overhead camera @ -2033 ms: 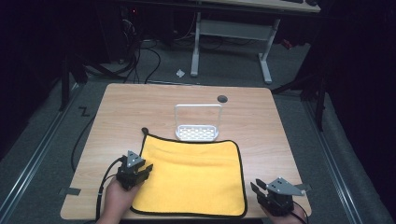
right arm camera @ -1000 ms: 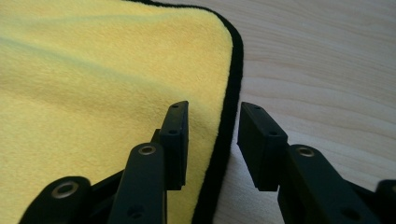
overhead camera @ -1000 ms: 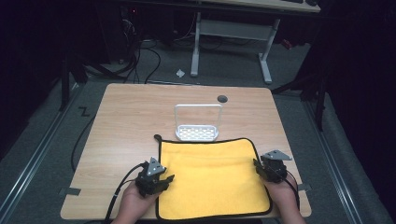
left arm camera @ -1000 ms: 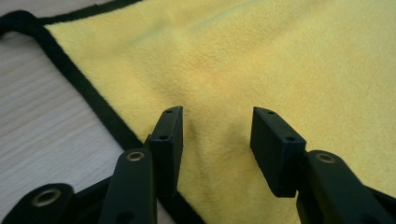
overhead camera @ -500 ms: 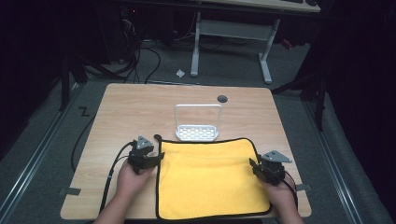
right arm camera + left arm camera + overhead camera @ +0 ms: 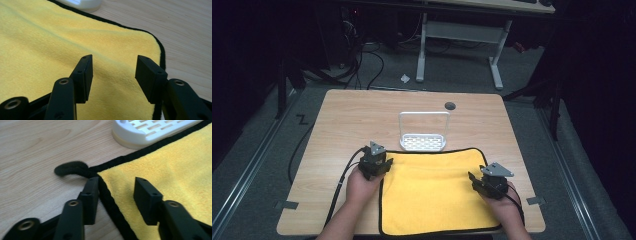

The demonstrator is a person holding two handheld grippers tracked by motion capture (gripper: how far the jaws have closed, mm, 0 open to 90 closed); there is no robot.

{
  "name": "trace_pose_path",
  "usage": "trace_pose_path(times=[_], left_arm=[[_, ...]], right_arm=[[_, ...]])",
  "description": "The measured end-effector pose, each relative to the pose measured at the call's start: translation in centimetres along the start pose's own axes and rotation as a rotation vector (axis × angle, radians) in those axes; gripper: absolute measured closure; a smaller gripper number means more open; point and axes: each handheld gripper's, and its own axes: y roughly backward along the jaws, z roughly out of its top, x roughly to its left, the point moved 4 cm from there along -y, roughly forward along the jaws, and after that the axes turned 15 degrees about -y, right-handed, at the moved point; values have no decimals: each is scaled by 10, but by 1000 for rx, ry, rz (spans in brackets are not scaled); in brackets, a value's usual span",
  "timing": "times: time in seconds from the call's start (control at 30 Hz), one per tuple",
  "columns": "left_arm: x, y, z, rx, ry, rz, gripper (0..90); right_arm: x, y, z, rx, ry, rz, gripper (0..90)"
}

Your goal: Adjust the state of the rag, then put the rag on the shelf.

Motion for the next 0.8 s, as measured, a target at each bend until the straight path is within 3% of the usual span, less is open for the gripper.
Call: trace_pose_path(times=[0.1,0.17,0.33,0.5,0.8], left_arm=[[-2,0,0,-17,-15,-20,698],[-2,-1,-1,-41,-2,-41,768],[8,1,-7,-79,125,-141,803],[8,2,-7,-92,122,-136,808],[12,5,-8,-130,155,-142,807]], right_arm=[[8,-1,0,3,17,20,476],[15,-2,1,2,26,39,469],[35,-1,3,-10,64,76,454],[52,-1,6,-16,81,110,445],[92,-3,10,-17,99,199,406]])
